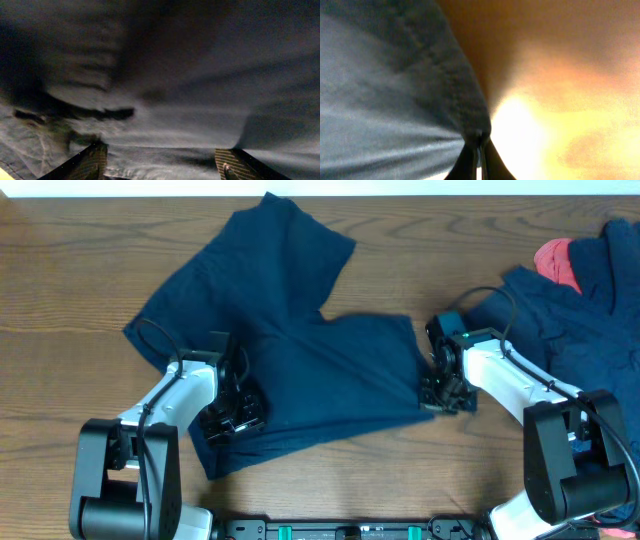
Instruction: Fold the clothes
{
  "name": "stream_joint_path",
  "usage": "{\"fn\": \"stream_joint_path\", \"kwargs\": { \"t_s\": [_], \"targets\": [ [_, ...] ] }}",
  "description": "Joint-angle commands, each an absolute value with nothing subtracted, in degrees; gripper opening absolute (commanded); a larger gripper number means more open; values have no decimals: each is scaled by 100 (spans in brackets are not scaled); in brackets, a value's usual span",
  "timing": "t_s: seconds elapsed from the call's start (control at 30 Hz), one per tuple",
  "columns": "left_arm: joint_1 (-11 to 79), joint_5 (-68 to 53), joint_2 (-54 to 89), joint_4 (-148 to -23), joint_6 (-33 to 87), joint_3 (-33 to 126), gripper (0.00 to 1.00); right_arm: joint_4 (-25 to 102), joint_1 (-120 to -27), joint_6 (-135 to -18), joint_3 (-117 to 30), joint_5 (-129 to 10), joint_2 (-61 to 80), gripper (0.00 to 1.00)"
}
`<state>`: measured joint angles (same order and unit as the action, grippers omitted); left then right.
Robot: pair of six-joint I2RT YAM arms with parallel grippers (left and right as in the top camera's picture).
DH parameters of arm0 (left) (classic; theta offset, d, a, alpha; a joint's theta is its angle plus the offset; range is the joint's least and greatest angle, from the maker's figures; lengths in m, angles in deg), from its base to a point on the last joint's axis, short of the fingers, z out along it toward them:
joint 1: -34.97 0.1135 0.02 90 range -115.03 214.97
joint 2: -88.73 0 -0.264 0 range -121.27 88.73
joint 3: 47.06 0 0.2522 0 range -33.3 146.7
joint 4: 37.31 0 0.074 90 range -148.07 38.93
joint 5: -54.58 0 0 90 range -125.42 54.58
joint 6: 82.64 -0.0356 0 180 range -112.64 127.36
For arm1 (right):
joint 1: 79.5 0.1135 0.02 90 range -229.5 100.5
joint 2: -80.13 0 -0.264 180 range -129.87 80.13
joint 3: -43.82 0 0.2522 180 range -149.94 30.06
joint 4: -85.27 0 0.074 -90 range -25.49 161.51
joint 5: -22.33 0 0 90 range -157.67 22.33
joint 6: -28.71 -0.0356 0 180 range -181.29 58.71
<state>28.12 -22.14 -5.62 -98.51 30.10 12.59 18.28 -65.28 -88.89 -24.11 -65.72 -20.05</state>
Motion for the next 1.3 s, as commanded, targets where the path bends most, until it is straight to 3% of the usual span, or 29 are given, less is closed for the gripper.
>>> {"fn": "stream_joint_path", "kwargs": {
  "t_s": [0.0, 0.13, 0.33, 0.63, 0.7, 0.73, 0.83, 0.93, 1.27],
  "targets": [
    [2852, -2793, -940, -9807, 2625, 1045, 71, 1249, -6837, -10569, -2313, -8755, -1896, 1],
    [2852, -3034, -940, -10008, 2623, 1045, 71, 978, -6850, -10414, -2313, -8744, -1566, 1],
    [2852, -3038, -940, -10006, 2623, 1045, 71, 777, -6528, -9721, -2313, -7507, -1290, 2],
    [2854, -3274, -940, -9932, 2625, 1062, 72, 687, -6515, -10287, -2348, -7885, -1231, 18],
    [2852, -3274, -940, -9888, 2625, 1086, 72, 1008, -6651, -10220, -2468, -8224, -1199, 52],
    [2852, -3274, -940, -9853, 2625, 1095, 72, 1279, -6692, -10019, -2527, -8246, -1188, 64],
    [2852, -3270, -940, -9731, 2627, 1099, 72, 2702, -6773, -8231, -2625, -7435, -1185, 70],
    [2852, -3272, -940, -9630, 2630, 1099, 72, 3780, -6786, -7079, -2623, -6548, -1214, 70],
    [2852, -3265, -940, -9547, 2671, 1099, 72, 5120, -6786, -6967, -2623, -6100, -1839, 68]
  ]
}}
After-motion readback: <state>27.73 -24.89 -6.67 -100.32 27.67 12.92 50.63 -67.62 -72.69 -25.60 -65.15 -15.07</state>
